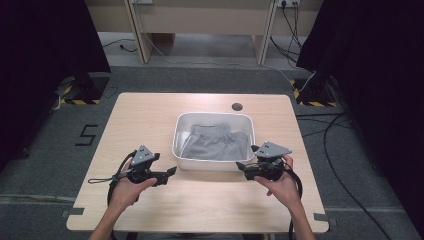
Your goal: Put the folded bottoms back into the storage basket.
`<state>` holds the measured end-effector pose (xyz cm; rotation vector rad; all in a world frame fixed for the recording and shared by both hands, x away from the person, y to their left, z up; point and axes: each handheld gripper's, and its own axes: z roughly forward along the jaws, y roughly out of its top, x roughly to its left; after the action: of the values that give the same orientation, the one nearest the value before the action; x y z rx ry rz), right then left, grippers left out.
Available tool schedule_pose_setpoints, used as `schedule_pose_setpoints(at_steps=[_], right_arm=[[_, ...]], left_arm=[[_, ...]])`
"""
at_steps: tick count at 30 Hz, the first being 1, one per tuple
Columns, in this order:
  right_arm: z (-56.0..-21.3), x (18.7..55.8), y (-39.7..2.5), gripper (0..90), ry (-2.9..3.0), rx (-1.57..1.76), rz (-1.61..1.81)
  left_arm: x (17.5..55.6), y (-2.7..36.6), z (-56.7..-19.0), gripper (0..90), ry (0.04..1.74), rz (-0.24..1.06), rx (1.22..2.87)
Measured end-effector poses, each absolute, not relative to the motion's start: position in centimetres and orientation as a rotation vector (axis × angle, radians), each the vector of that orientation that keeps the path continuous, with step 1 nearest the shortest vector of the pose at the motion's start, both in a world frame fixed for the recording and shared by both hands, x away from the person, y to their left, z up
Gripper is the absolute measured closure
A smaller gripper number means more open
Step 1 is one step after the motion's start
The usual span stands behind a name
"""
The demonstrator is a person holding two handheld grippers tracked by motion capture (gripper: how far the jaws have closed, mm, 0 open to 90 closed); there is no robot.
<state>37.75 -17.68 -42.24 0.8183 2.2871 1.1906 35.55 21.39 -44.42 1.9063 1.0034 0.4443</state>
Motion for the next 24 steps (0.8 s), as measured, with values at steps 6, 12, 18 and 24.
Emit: schedule_pose_setpoints(at_steps=[6,12,18,24], right_arm=[[-42.9,36.9,-18.4,22.2,2.277,0.835,1.182],[-44.2,36.1,-19.3,22.3,2.286,0.877,1.173],[-45.3,35.5,-19.7,22.4,2.293,0.900,1.144],[-45.9,35.1,-20.0,22.6,2.296,0.918,1.141]], left_arm=[[35.2,21.7,-45.1,17.6,1.008,0.455,1.918],[34.7,21.9,-45.9,17.6,1.018,0.456,1.928],[34.3,22.2,-46.7,17.6,1.024,0.449,1.940],[33.9,22.3,-47.2,17.6,1.025,0.444,1.948]])
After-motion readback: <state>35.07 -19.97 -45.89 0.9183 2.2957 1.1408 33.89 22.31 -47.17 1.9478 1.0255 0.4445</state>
